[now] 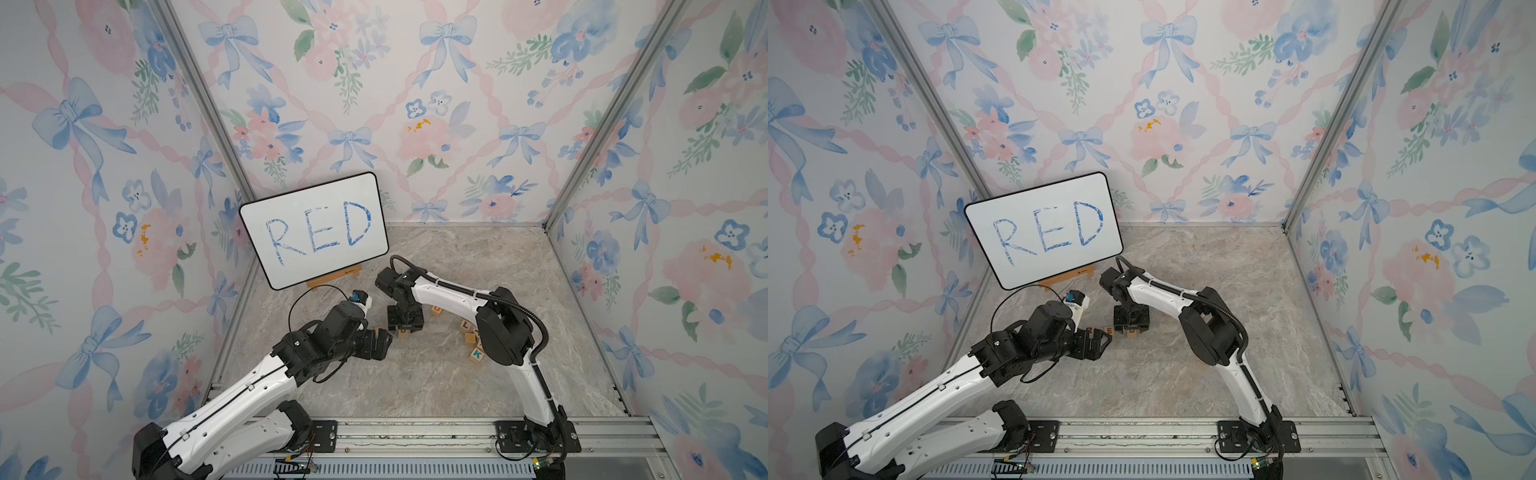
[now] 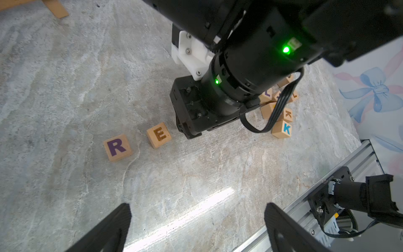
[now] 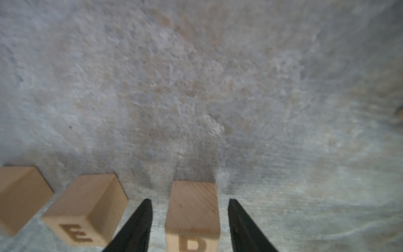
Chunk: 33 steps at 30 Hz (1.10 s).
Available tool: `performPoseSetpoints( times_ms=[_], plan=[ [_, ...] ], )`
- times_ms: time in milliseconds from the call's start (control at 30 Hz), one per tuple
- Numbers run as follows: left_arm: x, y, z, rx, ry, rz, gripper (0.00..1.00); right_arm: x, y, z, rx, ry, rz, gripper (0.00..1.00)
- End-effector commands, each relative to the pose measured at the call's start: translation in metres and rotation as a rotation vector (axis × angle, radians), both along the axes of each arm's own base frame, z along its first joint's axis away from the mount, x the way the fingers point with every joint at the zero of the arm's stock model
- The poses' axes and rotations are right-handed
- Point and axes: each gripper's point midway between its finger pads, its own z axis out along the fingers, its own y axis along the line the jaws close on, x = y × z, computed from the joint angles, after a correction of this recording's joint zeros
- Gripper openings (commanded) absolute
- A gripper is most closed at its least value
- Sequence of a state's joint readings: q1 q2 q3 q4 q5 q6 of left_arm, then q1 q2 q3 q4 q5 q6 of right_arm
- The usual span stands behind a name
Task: Assemble the uppercase word "red" with letter blocks
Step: Place the letter block at the center of the board.
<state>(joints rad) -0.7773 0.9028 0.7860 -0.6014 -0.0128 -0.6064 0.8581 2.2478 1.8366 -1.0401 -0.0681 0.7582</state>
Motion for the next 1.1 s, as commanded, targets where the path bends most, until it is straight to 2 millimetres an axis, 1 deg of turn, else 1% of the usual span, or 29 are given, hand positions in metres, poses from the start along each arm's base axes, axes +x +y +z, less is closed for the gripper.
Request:
performPoseSetpoints(
  times_ms=[0, 133, 233, 533, 667, 833, 933, 1000, 1067],
  plan=[
    [0.001, 0.006, -0.006, 0.021, 0.014, 0.026, 0.98, -0.001, -0.003, 0.015, 0.02, -0.015, 0.001, 0.65],
    [0.001, 0.007, -0.007, 0.022, 0.016, 0.033, 0.98, 0.001, -0.002, 0.022, 0.042, -0.024, -0.001, 0.81],
    [0.002, 0.008, -0.008, 0.022, 0.019, 0.042, 0.98, 0.001, -0.001, 0.025, 0.054, -0.024, 0.002, 0.98],
    [0.009, 0.009, -0.005, 0.037, 0.007, 0.068, 0.98, 0.007, -0.005, 0.045, 0.095, -0.054, 0.0, 0.97],
    [0.018, 0.011, 0.002, 0.05, -0.019, 0.097, 0.98, 0.014, -0.011, 0.056, 0.123, -0.068, -0.005, 0.97],
    [0.035, 0.016, 0.012, 0.064, -0.043, 0.136, 0.98, 0.02, -0.02, 0.073, 0.207, -0.077, 0.015, 0.97],
    [0.048, 0.026, 0.013, 0.085, -0.05, 0.176, 0.98, 0.024, -0.036, 0.081, 0.21, -0.106, 0.056, 0.97],
    [0.058, 0.038, 0.013, 0.109, -0.057, 0.219, 0.98, 0.028, -0.05, 0.088, 0.203, -0.144, 0.077, 0.97],
    [0.072, 0.053, 0.014, 0.144, -0.078, 0.288, 0.98, 0.031, -0.062, 0.094, 0.223, -0.17, 0.086, 0.97]
  ],
)
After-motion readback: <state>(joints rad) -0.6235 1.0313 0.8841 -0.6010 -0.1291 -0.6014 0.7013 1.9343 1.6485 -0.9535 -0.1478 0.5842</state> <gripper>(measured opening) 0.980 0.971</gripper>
